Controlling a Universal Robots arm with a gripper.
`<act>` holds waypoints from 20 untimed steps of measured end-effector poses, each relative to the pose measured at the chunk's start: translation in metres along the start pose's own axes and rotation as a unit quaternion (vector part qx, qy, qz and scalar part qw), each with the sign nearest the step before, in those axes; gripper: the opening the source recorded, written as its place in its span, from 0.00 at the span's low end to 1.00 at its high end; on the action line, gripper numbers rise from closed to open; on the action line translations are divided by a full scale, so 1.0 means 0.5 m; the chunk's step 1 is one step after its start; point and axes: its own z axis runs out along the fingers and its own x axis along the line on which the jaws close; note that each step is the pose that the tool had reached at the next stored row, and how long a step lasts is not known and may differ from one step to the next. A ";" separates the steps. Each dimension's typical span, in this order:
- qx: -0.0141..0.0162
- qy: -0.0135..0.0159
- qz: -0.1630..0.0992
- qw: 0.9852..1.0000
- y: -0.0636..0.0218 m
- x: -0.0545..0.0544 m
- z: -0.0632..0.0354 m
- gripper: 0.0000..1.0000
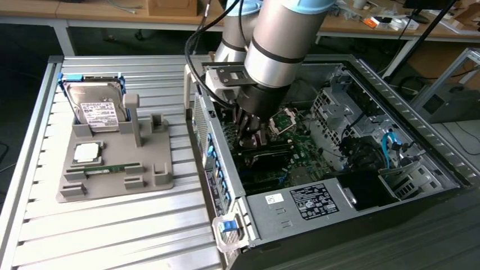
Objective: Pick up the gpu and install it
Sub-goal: 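Press down on the gpu until it lock into place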
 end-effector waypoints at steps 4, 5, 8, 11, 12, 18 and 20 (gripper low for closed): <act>0.004 -0.002 0.000 1.000 0.014 0.002 0.001 0.11; 0.004 -0.003 0.000 1.000 0.018 0.003 0.001 0.11; 0.007 -0.005 -0.001 1.000 0.030 0.005 0.001 0.11; 0.009 -0.006 -0.001 1.000 0.037 0.006 0.002 0.11; 0.009 -0.006 -0.001 1.000 0.039 0.006 0.002 0.11; 0.011 -0.007 -0.001 1.000 0.047 0.008 0.002 0.11; 0.012 -0.008 -0.001 1.000 0.050 0.008 0.002 0.11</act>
